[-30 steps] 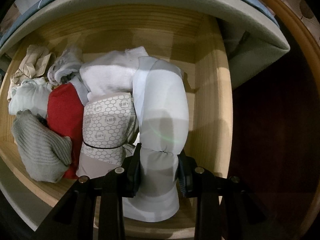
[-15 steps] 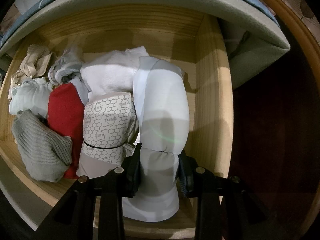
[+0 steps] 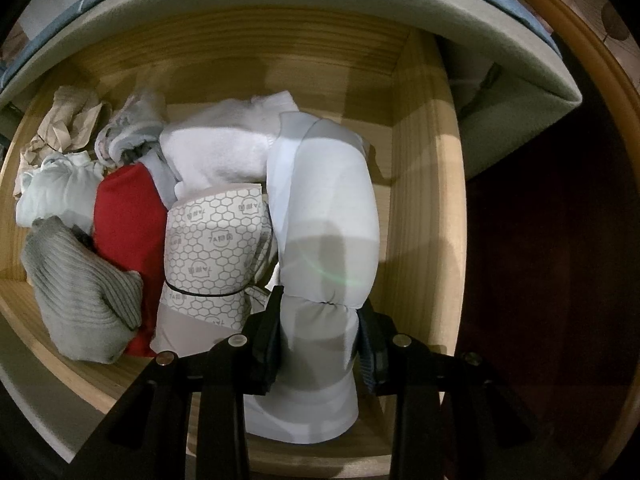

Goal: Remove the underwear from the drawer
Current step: 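Open the left tool to drop the blue sock into the box, then carry the white roll with the right tool into the box and release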

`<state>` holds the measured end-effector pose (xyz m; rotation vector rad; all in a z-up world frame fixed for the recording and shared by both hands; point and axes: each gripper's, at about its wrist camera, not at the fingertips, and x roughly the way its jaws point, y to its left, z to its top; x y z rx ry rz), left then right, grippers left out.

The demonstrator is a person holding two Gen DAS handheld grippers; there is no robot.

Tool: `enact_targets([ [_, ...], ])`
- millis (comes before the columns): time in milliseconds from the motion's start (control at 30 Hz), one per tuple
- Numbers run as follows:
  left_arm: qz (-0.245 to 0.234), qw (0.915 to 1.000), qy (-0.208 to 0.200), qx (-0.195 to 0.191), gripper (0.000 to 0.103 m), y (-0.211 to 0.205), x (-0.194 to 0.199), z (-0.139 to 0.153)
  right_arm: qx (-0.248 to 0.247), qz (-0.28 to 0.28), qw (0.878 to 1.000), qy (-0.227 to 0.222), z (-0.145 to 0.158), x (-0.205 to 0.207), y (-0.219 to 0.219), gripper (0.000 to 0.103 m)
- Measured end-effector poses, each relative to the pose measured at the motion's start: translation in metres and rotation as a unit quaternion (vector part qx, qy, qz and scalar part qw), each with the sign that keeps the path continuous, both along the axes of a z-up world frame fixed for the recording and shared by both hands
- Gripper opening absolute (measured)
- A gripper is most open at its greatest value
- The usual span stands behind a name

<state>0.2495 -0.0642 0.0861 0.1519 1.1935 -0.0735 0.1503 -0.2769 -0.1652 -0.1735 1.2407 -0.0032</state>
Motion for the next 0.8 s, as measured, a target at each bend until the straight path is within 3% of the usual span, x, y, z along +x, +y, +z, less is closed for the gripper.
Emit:
enact_targets([
  [200,-0.01,0.9999,0.001,-0.004,0.047,-0.003,0.001,0.003,-0.002,-0.002,1.0,-0.001,0.0,0.001,0.002,0.03],
  [367,-0.032,0.9994,0.0,-0.013,0.059,-0.005,0.0,0.006,-0.002,0.0,1.0,-0.002,0.0,0.0,0.003,0.03],
  [567,-0.04,0.9982,0.0,-0.045,0.061,0.004,-0.007,0.017,0.007,-0.007,1.0,-0.01,0.002,0.0,0.002,0.029],
  [800,-0.042,0.9954,-0.081,-0.028,0.061,0.022,-0.047,0.05,0.021,-0.011,0.999,-0.034,0.016,-0.001,-0.001,0.028],
])
